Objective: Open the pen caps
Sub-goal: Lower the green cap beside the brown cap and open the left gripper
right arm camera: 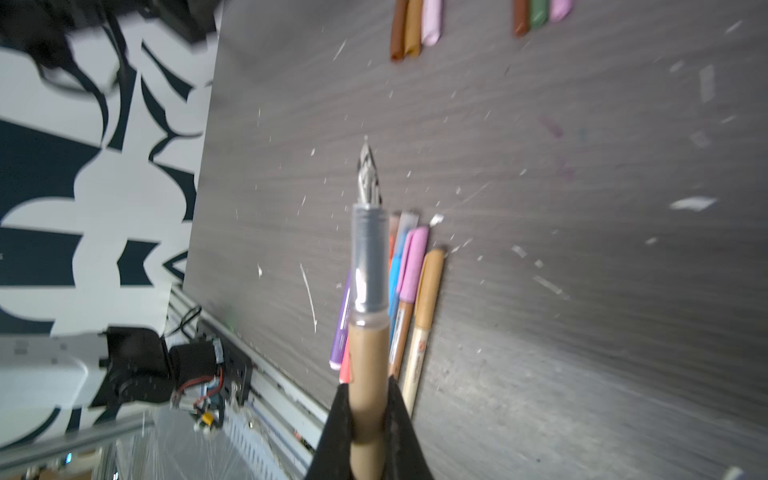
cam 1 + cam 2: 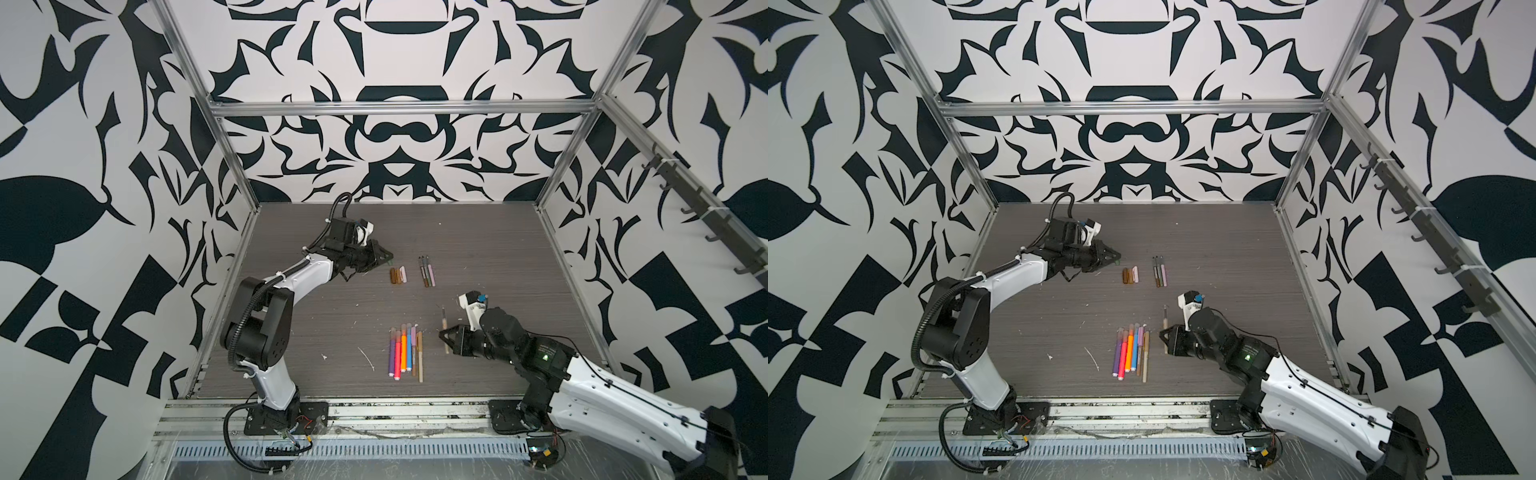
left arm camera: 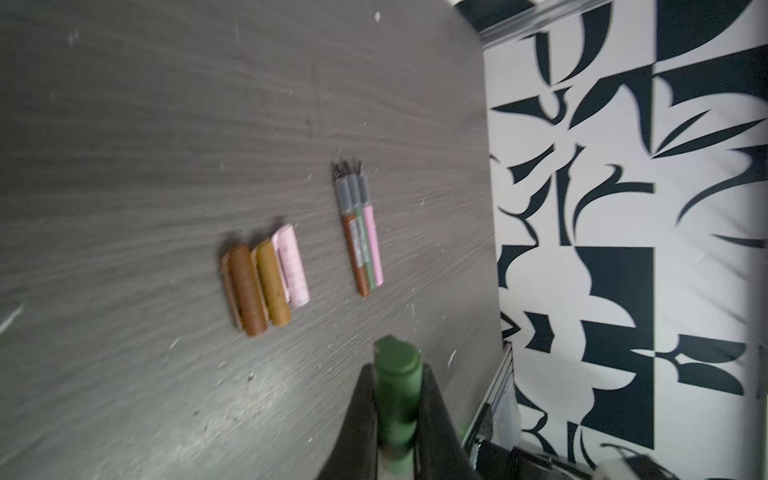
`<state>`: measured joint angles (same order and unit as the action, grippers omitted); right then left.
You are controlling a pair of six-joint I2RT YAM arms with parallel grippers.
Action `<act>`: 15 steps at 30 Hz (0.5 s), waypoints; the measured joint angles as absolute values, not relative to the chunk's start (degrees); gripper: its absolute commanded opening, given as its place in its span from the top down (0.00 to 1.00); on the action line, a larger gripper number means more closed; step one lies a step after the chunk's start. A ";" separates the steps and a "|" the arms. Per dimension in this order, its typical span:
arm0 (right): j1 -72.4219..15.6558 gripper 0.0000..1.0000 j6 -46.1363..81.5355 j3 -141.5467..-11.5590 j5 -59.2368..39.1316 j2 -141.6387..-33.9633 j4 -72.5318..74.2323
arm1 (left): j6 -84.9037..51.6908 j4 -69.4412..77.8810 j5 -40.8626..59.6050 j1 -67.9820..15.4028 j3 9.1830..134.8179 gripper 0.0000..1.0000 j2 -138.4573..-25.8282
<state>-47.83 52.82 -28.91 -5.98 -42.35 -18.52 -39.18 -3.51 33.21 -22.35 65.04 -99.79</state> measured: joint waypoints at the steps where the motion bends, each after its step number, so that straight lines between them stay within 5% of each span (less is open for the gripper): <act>1: -46.61 1.00 52.34 -29.21 -6.20 -42.41 -19.00 | -38.11 -4.99 32.40 -22.33 64.77 1.00 -99.98; 15: -40.80 1.00 47.68 -29.30 -10.04 -44.56 -23.35 | -28.45 -12.88 29.61 -22.09 69.58 1.00 -114.93</act>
<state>-40.80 47.68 -29.30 -10.04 -44.56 -23.35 -28.45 -12.88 29.61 -22.09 69.58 -114.93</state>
